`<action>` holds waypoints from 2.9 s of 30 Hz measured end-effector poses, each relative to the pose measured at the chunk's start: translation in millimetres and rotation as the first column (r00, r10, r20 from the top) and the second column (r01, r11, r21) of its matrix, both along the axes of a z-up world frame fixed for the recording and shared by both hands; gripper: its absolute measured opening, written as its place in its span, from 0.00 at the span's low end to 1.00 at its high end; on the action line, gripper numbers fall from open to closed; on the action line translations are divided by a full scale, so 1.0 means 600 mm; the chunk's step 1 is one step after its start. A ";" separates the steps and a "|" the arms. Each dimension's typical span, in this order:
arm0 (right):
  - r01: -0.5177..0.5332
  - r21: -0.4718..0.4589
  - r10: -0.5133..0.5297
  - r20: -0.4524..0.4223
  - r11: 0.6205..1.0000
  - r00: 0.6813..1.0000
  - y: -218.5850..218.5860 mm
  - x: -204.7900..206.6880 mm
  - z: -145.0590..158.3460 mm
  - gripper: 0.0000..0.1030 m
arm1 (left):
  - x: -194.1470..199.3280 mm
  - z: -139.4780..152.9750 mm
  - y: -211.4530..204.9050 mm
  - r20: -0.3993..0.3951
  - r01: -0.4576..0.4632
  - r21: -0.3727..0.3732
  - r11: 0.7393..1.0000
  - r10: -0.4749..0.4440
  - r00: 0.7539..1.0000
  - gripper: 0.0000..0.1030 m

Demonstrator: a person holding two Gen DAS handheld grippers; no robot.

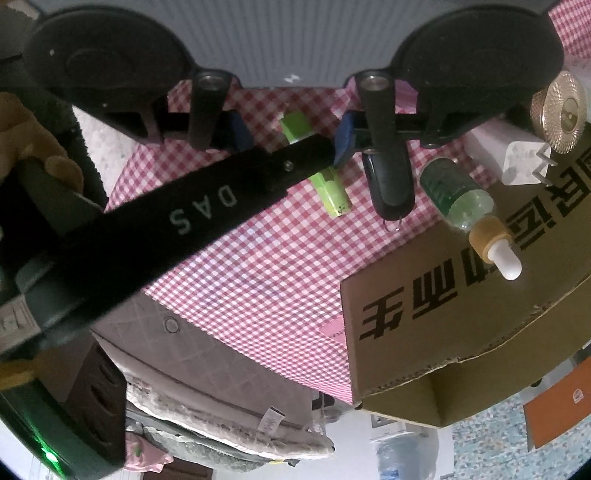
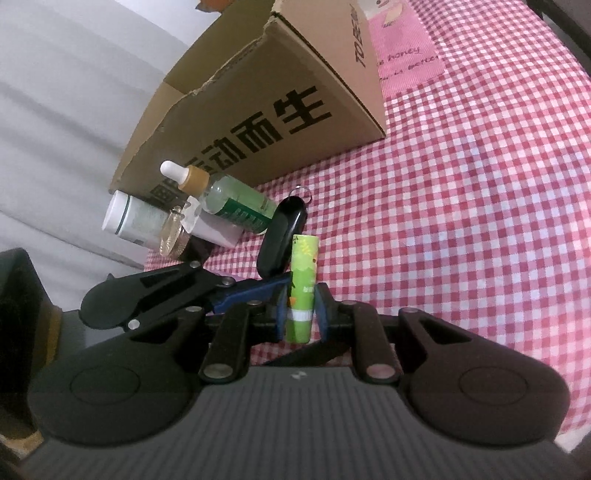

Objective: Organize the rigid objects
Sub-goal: 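Lift the glue stick with the right tool toward the box, then lower the glue stick into the box and open the right tool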

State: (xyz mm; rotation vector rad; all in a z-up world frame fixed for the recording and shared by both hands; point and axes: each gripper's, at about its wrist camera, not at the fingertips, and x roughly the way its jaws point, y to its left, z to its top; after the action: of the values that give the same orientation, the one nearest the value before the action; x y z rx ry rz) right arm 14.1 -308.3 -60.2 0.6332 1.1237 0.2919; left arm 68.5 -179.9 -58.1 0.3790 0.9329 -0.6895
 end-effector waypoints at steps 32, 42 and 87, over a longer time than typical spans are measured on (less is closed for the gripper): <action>-0.173 -0.053 0.181 0.335 0.983 0.925 0.141 0.132 0.244 0.14 | 0.046 0.251 0.153 0.254 -0.166 -0.106 0.980 0.188 0.949 0.48; -0.250 0.029 0.243 0.149 0.968 0.959 0.200 0.380 0.198 0.14 | 0.257 0.221 0.228 0.031 -0.264 -0.042 0.964 0.265 0.964 0.48; -0.139 -0.019 0.139 0.259 0.990 0.956 0.130 0.349 0.255 0.42 | 0.227 0.304 0.279 0.168 -0.282 -0.120 0.952 0.300 0.939 0.83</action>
State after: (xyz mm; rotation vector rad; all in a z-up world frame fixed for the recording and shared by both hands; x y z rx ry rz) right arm 223.8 -230.1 93.1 0.4989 0.9160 0.4814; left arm 204.7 -12.5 124.5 0.2103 0.7574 -0.4161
